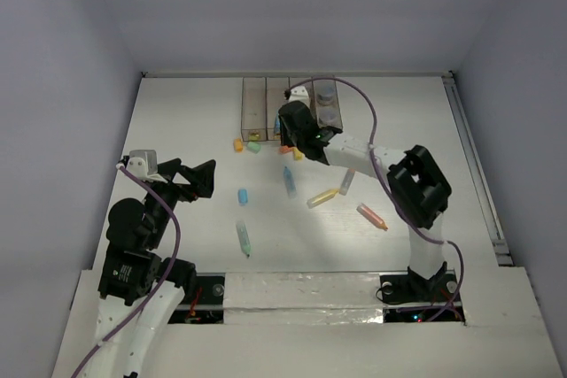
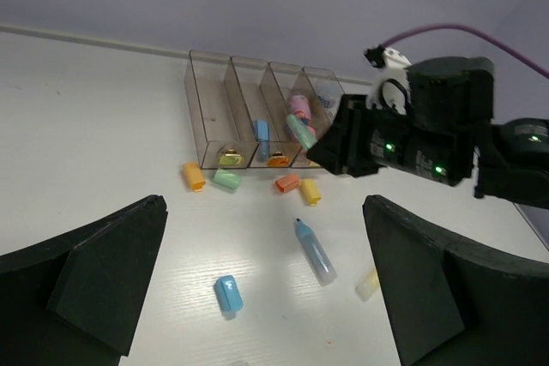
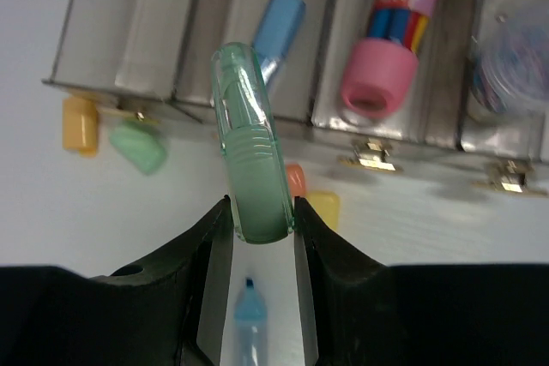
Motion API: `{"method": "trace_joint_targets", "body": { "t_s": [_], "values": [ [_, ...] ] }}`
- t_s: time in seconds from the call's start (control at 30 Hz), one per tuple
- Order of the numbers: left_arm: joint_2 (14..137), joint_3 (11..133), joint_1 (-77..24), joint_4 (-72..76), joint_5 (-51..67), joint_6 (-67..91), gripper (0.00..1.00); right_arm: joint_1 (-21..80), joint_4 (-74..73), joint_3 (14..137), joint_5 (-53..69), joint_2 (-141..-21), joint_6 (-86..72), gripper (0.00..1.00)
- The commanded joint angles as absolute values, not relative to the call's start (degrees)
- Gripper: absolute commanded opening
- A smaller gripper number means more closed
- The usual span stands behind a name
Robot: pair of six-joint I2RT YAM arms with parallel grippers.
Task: Sort the stationery into containers
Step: Place the pen in the storage box, then pick up the pen from the center of the board.
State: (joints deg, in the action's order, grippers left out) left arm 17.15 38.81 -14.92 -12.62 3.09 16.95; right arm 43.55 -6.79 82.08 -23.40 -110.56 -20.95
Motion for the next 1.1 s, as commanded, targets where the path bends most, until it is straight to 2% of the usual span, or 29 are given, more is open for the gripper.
{"method": "trace_joint_targets", "body": {
  "t_s": [0.0,0.27,0.37,0.4,0.5,0.57,0.67,0.77,0.87,0.9,0.97,1.07],
  "values": [
    [17.67,38.32,-15.12,-9.75,4.04,16.26,0.99,43.16,-4.92,92.08,-25.31,-115.83,-17.93,0.19],
    [17.67,38.32,-15.12,-9.76,4.22,16.08,0.99,40.52,-9.48,105.18,-24.34,-124.53,-16.96,0.20],
    [17.75,38.32,-15.12,-9.76,4.22,16.08,0.99,39.99,-11.33,107.57,-24.78,-126.12,-17.23,0.36],
    [17.75,38.32,-15.12,-9.76,4.13,16.08,0.99,39.99,-11.69,108.27,-24.87,-126.82,-17.40,0.55],
    [18.02,38.32,-15.12,-9.84,3.96,16.08,0.99,39.99,-11.60,108.11,-24.26,-126.48,-17.49,0.83],
    [18.19,38.32,-15.12,-9.84,4.04,16.08,0.99,39.99,-10.90,107.49,-23.47,-125.69,-16.97,0.88],
    [18.37,38.32,-15.12,-9.84,4.04,16.08,0.99,39.99,-10.11,104.69,-21.89,-122.62,-16.44,0.88],
    [18.72,38.41,-15.12,-9.76,4.22,16.08,0.99,40.69,-6.08,96.61,-18.73,-116.38,-16.79,0.80],
    [19.07,38.32,-15.12,-9.76,4.31,16.08,0.99,42.26,-3.53,86.19,-17.76,-109.20,-18.72,0.65],
    [19.07,38.32,-15.12,-9.67,4.39,16.08,0.99,43.58,-3.34,83.70,-17.23,-107.86,-19.24,0.57],
    [19.16,38.32,-15.12,-9.58,4.57,16.17,0.98,44.99,-4.47,78.69,-17.05,-105.22,-20.65,0.50],
    [19.16,38.49,-15.12,-9.67,4.75,16.08,0.97,47.28,-7.98,76.30,-17.84,-104.94,-21.71,0.50]
  ]
}}
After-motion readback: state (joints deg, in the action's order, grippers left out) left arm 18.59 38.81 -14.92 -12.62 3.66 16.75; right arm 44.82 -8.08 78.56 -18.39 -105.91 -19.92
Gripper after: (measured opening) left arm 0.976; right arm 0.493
